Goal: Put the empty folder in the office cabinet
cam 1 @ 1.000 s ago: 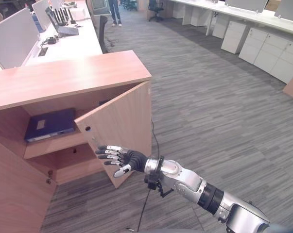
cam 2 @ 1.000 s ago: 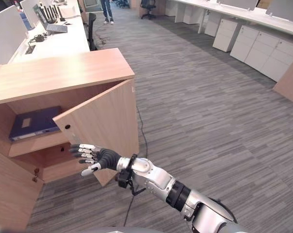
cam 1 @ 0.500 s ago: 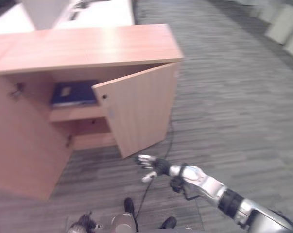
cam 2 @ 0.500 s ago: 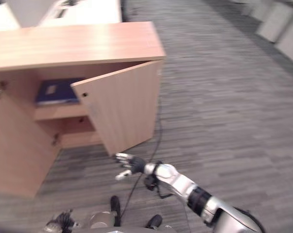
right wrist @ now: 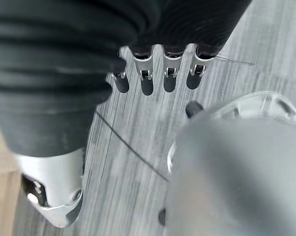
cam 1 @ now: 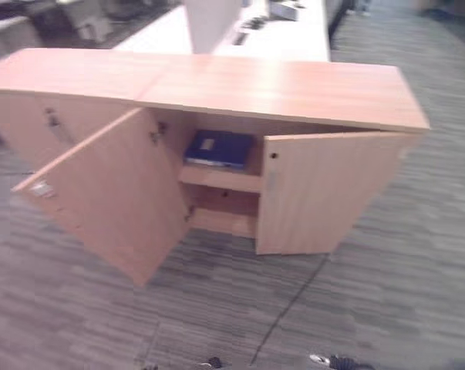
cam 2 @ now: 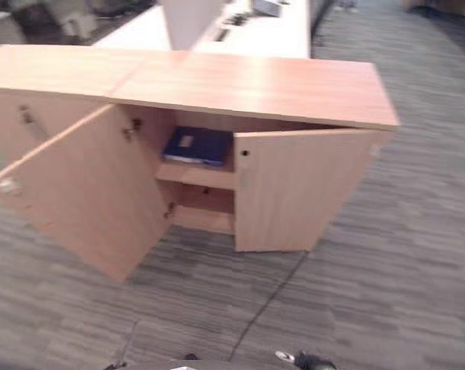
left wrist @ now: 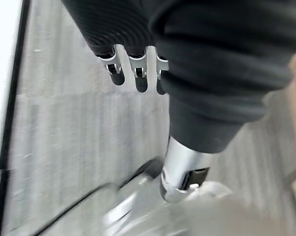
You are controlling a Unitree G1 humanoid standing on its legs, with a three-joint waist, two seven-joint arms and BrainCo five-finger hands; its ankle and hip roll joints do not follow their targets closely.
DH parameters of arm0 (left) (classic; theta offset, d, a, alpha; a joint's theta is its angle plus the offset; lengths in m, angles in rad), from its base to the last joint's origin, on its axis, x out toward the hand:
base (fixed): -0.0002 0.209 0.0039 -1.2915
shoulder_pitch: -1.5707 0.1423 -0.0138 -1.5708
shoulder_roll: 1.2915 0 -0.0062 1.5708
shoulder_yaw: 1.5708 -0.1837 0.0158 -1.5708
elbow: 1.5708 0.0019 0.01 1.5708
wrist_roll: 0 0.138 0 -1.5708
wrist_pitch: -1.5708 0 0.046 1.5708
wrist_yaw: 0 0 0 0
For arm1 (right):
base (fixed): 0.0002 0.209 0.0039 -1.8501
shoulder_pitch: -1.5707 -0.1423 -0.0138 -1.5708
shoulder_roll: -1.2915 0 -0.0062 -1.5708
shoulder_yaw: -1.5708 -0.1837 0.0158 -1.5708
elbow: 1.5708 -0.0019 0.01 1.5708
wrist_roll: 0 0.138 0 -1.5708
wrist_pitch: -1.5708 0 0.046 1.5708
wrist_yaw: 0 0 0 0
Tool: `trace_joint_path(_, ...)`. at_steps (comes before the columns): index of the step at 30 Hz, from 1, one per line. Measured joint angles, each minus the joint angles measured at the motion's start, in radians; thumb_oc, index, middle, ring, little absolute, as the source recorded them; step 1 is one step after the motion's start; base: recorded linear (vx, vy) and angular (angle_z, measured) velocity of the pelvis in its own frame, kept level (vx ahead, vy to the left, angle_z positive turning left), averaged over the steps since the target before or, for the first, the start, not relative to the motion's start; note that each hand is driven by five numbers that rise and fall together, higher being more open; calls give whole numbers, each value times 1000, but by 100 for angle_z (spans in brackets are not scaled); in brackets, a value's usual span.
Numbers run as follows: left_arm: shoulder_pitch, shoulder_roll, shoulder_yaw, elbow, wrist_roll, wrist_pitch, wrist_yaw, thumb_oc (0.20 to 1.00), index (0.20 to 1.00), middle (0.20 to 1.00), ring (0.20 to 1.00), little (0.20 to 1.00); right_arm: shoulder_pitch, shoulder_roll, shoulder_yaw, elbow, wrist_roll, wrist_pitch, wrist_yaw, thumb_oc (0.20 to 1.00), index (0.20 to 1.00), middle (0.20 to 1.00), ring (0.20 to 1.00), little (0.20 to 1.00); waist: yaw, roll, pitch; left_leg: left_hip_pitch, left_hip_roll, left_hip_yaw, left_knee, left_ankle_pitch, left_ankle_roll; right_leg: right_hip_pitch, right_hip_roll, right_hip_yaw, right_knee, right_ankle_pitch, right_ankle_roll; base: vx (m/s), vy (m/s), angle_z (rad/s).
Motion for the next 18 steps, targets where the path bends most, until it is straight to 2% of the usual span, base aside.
trace_joint_path(1, -5, 2, -36, 6, -1, 5, 5, 1000, 1000, 1000, 1000, 1000, 7, -21, -13, -1, 16, 4, -19, 1000, 1000, 1000, 1000, 1000, -26, 22, -13, 30, -19, -57, -30, 15, 26, -17, -48, 84, 101, 15, 17, 137, 65, 109)
trace_joint_path(2, -2, 6, -41, -4, -1, 4, 11, 1000, 1000, 1000, 1000, 1000, 4, -19, -11, 0, 17, 4, -27, 1000, 1000, 1000, 1000, 1000, -26, 21, -17, 27, -20, -60, -32, 14, 27, -39, -50, 127, 106, -4, 42, 184, 56, 75)
trace_joint_path(3, 1, 17, -43, -9, -8, 10, 14, 1000, 1000, 1000, 1000, 1000, 0, -14, -3, -6, 18, 0, -25, 1000, 1000, 1000, 1000, 1000, -31, 29, -13, 33, -21, -88, -48, 5, 44, -89, -15, 235, 99, -42, 53, 148, -21, 27)
trace_joint_path(4, -1, 22, -44, 6, -14, 18, 16, 1000, 1000, 1000, 1000, 1000, -2, -10, 40, -24, 18, -3, -29, 1000, 1000, 1000, 1000, 1000, -63, 38, -8, 30, -9, -121, -51, 10, 51, -116, 67, 418, 43, -101, 42, 55, -29, 46)
trace_joint_path(5, -9, 21, -44, 21, -17, 20, 17, 1000, 1000, 1000, 1000, 1000, 4, -7, 63, -39, 17, 2, -26, 1000, 1000, 1000, 1000, 1000, -80, 45, -3, 33, 8, -143, -56, 19, 44, -127, 134, 477, -3, -137, 45, 59, -64, 67)
trace_joint_path(6, -10, 22, -31, 31, -22, 18, 20, 1000, 1000, 1000, 1000, 1000, 18, 10, 111, -43, 17, 9, -26, 1000, 1000, 1000, 1000, 1000, -89, 56, 12, 37, 40, -159, -58, 28, 37, -182, 241, 536, -64, -159, 20, 59, -55, 52)
trace_joint_path(8, -26, 24, -25, 46, -22, 18, 23, 1000, 1000, 1000, 1000, 1000, 20, 29, 149, -71, 27, 2, -24, 1000, 1000, 1000, 1000, 1000, -114, 35, 36, 35, 54, -196, -59, 29, 33, -267, 355, 633, -66, -166, 8, 100, -56, 59)
trace_joint_path(9, -31, 25, -26, 56, -23, 17, 21, 1000, 1000, 1000, 1000, 1000, 17, 36, 167, -77, 27, 2, -25, 1000, 1000, 1000, 1000, 1000, -121, 13, 46, 30, 48, -207, -60, 33, 28, -294, 386, 651, -68, -158, 3, 69, -42, 73)
trace_joint_path(10, -28, 25, -27, 55, -23, 14, 20, 1000, 1000, 1000, 1000, 1000, 16, 40, 172, -77, 27, 2, -25, 1000, 1000, 1000, 1000, 1000, -130, -8, 49, 34, 35, -221, -61, 31, 24, -304, 391, 651, -82, -149, -5, 116, -85, 79)
trace_joint_path(11, -19, 18, -26, 56, -23, 10, 20, 1000, 1000, 1000, 1000, 1000, 18, 45, 174, -75, 26, 3, -26, 1000, 1000, 1000, 1000, 1000, -132, -38, 51, 48, 9, -254, -67, 21, 16, -298, 382, 660, -89, -111, -59, 99, -93, 79)
trace_joint_path(13, 11, -14, -24, 56, -33, 3, 14, 1000, 1000, 1000, 1000, 1000, 20, 37, 164, -69, 24, 3, -26, 1000, 1000, 1000, 1000, 1000, -106, -31, 52, 61, 34, -270, -57, 11, 1, -242, 411, 630, -160, -103, -82, 167, -143, 41)
trace_joint_path(14, 24, -24, 9, 59, -56, 5, 14, 1000, 1000, 1000, 1000, 1000, 11, 41, 163, -69, 23, 2, -27, 1000, 1000, 1000, 1000, 1000, -96, -16, 54, 60, 48, -271, -41, -2, -19, -217, 428, 627, -194, -92, -91, 154, -151, 5)
trace_joint_path(16, 54, -38, 58, 69, -86, 10, 17, 1000, 1000, 1000, 1000, 1000, 7, 47, 163, -70, 23, 0, -26, 1000, 1000, 1000, 1000, 1000, -81, -17, 58, 50, 65, -284, 6, -27, -46, -176, 446, 608, -239, -84, -97, 73, -154, 29)
trace_joint_path(17, 48, -45, 84, 96, -126, 11, 21, 1000, 1000, 1000, 1000, 1000, 5, 46, 158, -72, 25, 1, -26, 1000, 1000, 1000, 1000, 1000, -78, -28, 73, 13, 68, -295, 102, -45, -71, -142, 445, 576, -265, -89, -106, -28, -135, 89)
trace_joint_path(18, 24, -42, 173, 87, -223, 9, 36, 1000, 1000, 1000, 1000, 1000, -9, 52, 139, -72, 36, 1, -28, 1000, 1000, 1000, 1000, 1000, -64, -75, 111, -187, 60, -211, 480, -41, -113, -153, 416, 549, -252, -106, -134, -60, -83, 82)
